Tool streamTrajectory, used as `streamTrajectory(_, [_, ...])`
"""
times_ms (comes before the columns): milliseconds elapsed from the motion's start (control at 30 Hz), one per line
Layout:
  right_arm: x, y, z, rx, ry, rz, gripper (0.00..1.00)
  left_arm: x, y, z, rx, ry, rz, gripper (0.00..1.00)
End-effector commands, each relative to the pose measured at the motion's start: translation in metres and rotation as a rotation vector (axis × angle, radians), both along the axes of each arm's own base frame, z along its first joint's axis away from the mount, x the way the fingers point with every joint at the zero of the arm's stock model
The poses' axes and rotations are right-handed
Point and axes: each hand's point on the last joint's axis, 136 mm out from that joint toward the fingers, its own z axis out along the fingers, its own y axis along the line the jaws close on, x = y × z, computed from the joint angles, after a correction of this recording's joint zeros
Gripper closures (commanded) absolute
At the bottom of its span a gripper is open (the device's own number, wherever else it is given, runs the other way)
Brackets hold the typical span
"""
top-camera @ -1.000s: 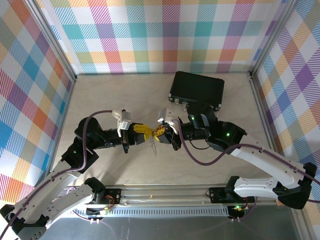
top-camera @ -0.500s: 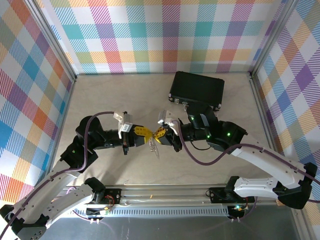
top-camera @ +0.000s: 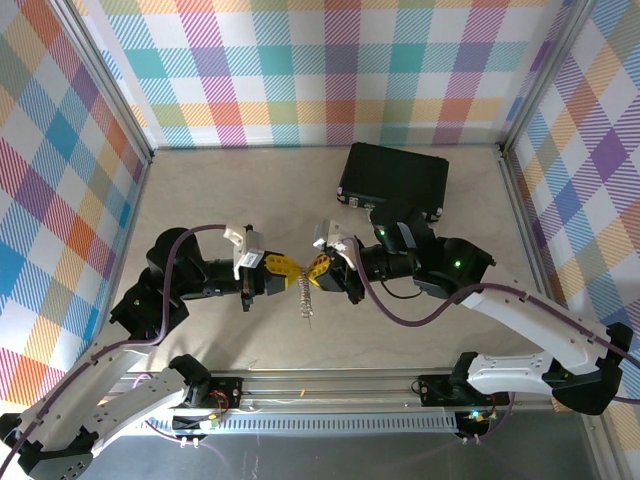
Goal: Put the keys on the keyring
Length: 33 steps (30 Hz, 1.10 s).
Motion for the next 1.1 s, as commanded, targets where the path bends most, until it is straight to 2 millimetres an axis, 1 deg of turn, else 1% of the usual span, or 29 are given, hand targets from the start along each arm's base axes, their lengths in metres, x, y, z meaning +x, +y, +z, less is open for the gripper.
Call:
streamTrajectory(0, [-0.001,0.0,0.03,0.066,-0.046,0.011,1.0,-0.004,0.003,-0.01,0.068,0.005,-0.005,1.0])
streamTrajectory(100, [-0.001,0.001,0.028,0.053,-0.038,0.014,1.0,-0.005,0.004,-0.005,0.06,-0.015,-0.001,1.0])
streamTrajectory(333, [-0.002,0.002,0.027,0.041,-0.022,0.024,1.0,-0.005,0.004,-0.005,0.054,-0.014,-0.006,1.0])
streamTrajectory(433, [0.0,0.002,0.022,0.022,-0.013,0.016,1.0,-0.005,0.005,0.001,0.033,-0.026,0.007,1.0])
streamTrajectory(567, [0.002,0.005,0.018,-0.001,-0.002,0.01,1.0,-0.01,0.005,0.008,0.005,-0.029,-0.014,1.0])
streamTrajectory(1033, [0.0,0.009,0.01,-0.044,0.003,0.026,1.0,-0.018,0.006,0.009,-0.003,-0.019,-0.048,1.0])
streamTrajectory(1067, [0.0,0.009,0.01,-0.046,0.003,0.028,1.0,-0.018,0.006,0.015,-0.023,-0.046,-0.049,1.0])
